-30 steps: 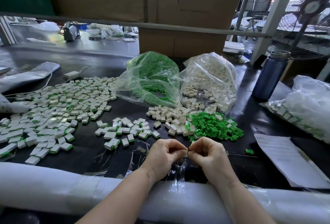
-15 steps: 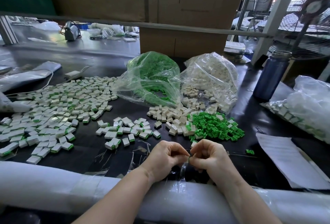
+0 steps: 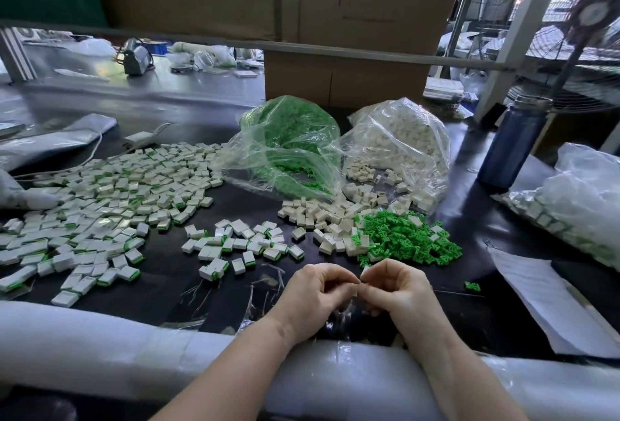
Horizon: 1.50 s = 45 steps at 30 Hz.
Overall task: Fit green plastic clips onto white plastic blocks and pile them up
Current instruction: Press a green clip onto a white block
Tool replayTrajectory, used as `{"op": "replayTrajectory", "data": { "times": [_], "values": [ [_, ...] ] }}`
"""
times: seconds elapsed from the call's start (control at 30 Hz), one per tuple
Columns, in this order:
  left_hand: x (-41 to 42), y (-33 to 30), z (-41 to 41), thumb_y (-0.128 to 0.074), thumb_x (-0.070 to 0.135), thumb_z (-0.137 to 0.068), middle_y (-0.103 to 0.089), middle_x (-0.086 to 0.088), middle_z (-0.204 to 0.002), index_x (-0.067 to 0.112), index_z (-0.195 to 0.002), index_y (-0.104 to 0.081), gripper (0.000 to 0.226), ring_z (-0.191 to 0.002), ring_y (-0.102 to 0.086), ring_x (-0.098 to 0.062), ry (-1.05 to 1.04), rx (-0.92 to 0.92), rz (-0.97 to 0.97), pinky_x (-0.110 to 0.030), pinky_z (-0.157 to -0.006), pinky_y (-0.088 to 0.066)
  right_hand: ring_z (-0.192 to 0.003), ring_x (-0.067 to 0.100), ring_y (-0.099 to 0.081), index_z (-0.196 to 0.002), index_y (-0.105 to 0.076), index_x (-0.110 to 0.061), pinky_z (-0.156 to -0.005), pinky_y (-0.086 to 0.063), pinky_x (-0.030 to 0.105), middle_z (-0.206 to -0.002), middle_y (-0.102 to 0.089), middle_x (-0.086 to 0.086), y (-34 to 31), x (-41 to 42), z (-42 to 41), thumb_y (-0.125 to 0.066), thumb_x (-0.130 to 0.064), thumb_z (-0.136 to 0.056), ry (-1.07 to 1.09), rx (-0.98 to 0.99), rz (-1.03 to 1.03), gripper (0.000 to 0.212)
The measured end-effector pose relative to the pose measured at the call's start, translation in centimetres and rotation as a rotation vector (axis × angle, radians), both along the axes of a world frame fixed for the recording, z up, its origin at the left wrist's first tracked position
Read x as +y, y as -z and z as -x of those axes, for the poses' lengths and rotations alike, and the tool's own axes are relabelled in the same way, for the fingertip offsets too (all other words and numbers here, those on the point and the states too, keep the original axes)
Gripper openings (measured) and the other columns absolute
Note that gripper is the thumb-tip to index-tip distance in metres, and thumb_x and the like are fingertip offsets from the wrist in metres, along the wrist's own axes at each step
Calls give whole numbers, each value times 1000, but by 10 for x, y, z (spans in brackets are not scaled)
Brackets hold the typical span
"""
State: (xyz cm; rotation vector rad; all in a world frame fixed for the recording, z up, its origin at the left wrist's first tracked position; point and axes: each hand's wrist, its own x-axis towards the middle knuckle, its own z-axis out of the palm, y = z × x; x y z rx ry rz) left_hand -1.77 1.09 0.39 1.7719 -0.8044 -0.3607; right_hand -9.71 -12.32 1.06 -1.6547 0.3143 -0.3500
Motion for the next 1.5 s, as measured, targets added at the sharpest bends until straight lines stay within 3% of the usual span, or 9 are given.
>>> {"op": "replayTrajectory", "data": {
  "times": [0.1,0.37,0.5,0.63,0.73,0.9,1.03,1.3,1.5],
  "values": [
    [0,3,-1,-72,11,-79,-68,4,-86,25,-91,-67,19,-80,-64,-8,-17,-49,-28,-20,-80,-52,-50,13,-60,-72,-67,-5,-47,-47,19,-57,-66,7,2,0,-1,-68,6,-77,19,-5,-19,13],
    [-1,1,-1,-63,16,-87,-68,-3,-82,16,-89,-66,3,-77,-63,-11,-42,5,19,-24,-78,-53,-51,13,-59,-75,-68,-1,-49,-51,20,-60,-67,10,2,2,1,-65,2,-82,45,-35,-63,8],
    [-1,-1,-2,-65,15,-86,-66,7,-76,14,-88,-68,4,-69,-58,2,-15,17,7,-11,-69,-45,-51,11,-58,-75,-65,1,-49,-50,20,-58,-64,7,2,5,-1,-62,1,-85,68,5,-21,10],
    [0,-1,-2,-64,14,-87,-63,9,-70,12,-87,-69,6,-63,-54,4,13,30,-35,-12,-67,-44,-48,9,-55,-74,-63,3,-48,-49,20,-57,-61,8,1,6,-1,-61,2,-85,52,40,35,12],
    [0,0,-2,-65,15,-86,-65,2,-75,9,-89,-71,8,-69,-56,-5,6,-17,-75,-22,-74,-49,-46,7,-53,-70,-62,0,-47,-46,18,-55,-61,5,0,6,0,-60,2,-85,32,73,89,15],
    [0,2,-2,-67,17,-85,-58,13,-75,10,-93,-72,12,-74,-56,-3,-13,-119,-130,-15,-75,-46,-44,5,-50,-67,-62,-4,-46,-43,17,-52,-60,2,0,6,1,-60,3,-85,-2,105,153,19],
    [-1,2,-1,-66,21,-86,-54,11,-78,13,-95,-72,14,-82,-58,-11,-7,-266,-203,-24,-81,-45,-44,5,-50,-64,-62,-4,-46,-44,18,-47,-59,-1,-1,6,1,-63,2,-82,-26,110,237,19],
    [-4,0,1,-67,20,-84,-69,0,-77,15,-87,-71,7,-70,-60,-8,-68,-63,-59,-26,-74,-51,-47,9,-58,-69,-65,-2,-46,-47,18,-53,-63,5,3,4,-1,-68,2,-79,68,-8,13,12],
    [-3,0,1,-63,18,-83,-59,7,-66,27,-78,-66,11,-60,-51,-9,-69,-43,-96,-23,-63,-46,-48,11,-54,-65,-66,-6,-47,-47,20,-54,-62,6,3,5,0,-71,1,-77,10,-23,45,14]
  ]
}}
